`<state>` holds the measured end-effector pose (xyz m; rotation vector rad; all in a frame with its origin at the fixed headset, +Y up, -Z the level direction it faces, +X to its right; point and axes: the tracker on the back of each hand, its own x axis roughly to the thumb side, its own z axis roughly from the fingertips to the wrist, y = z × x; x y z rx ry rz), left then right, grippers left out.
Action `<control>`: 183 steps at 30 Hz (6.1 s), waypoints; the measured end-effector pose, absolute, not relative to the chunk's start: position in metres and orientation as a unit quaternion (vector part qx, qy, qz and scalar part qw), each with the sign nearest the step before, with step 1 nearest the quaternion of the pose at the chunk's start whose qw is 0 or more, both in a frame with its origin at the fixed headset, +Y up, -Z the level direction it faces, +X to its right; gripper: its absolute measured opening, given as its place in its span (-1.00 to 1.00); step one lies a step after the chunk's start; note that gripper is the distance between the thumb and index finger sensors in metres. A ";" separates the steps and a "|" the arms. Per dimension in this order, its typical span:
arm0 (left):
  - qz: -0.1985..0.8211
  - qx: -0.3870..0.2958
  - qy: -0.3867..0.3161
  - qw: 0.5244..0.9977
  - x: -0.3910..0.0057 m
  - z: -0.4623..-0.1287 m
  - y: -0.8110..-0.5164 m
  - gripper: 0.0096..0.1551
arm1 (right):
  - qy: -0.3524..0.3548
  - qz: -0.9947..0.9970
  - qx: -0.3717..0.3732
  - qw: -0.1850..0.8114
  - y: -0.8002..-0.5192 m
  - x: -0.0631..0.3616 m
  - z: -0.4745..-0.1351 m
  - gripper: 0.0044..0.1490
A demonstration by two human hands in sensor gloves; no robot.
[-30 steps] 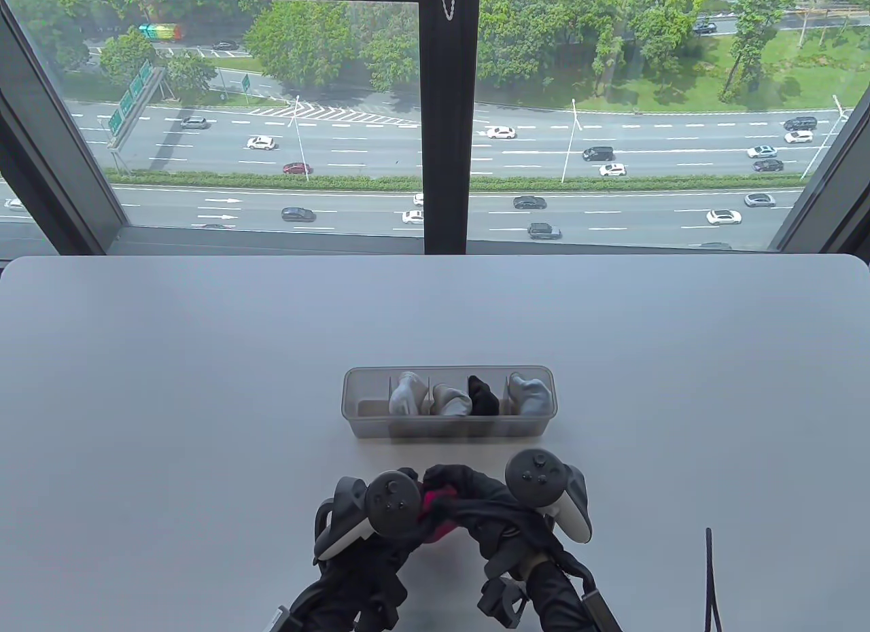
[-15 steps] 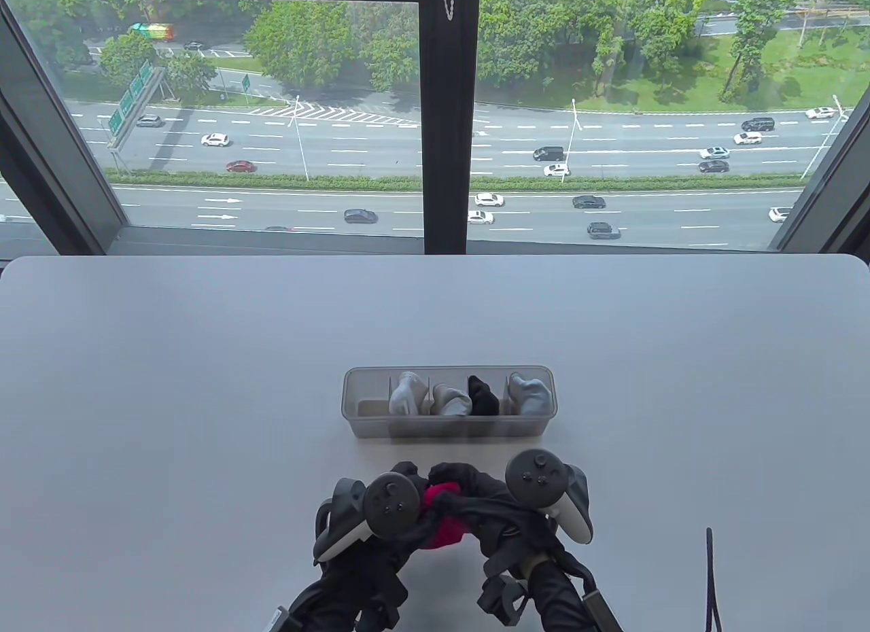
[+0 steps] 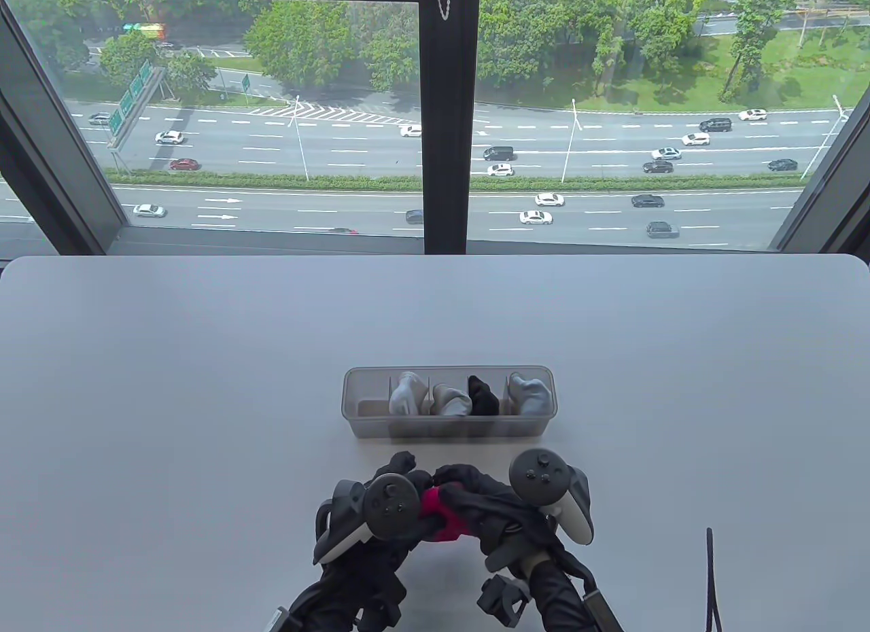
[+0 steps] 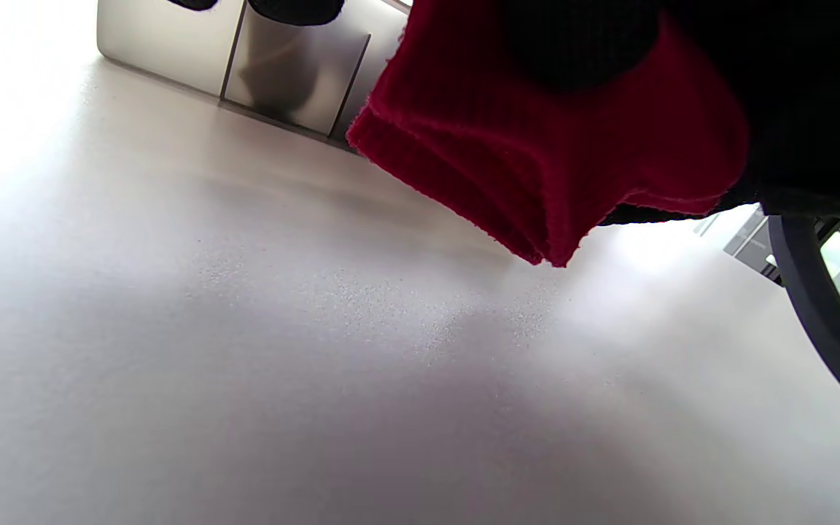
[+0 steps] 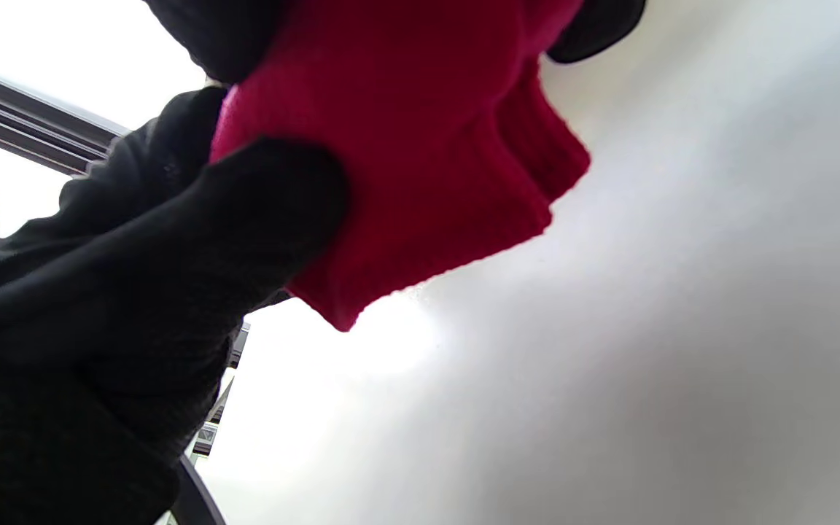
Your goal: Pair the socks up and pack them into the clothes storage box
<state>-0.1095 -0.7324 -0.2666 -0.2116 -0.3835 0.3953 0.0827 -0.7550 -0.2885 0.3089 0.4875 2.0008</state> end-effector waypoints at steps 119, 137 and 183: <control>0.499 -0.130 -0.164 0.841 -0.141 -0.273 -0.720 -0.60 | 0.100 0.895 0.229 0.368 -0.720 0.064 -0.274 0.12; 0.419 -0.036 -0.053 0.906 -0.158 -0.286 -0.720 -0.57 | 0.150 0.845 0.205 0.471 -0.725 0.070 -0.283 -0.40; 0.632 -0.170 -0.136 0.744 -0.130 -0.272 -0.732 -0.32 | -0.041 0.906 0.159 0.389 -0.713 0.076 -0.269 -0.46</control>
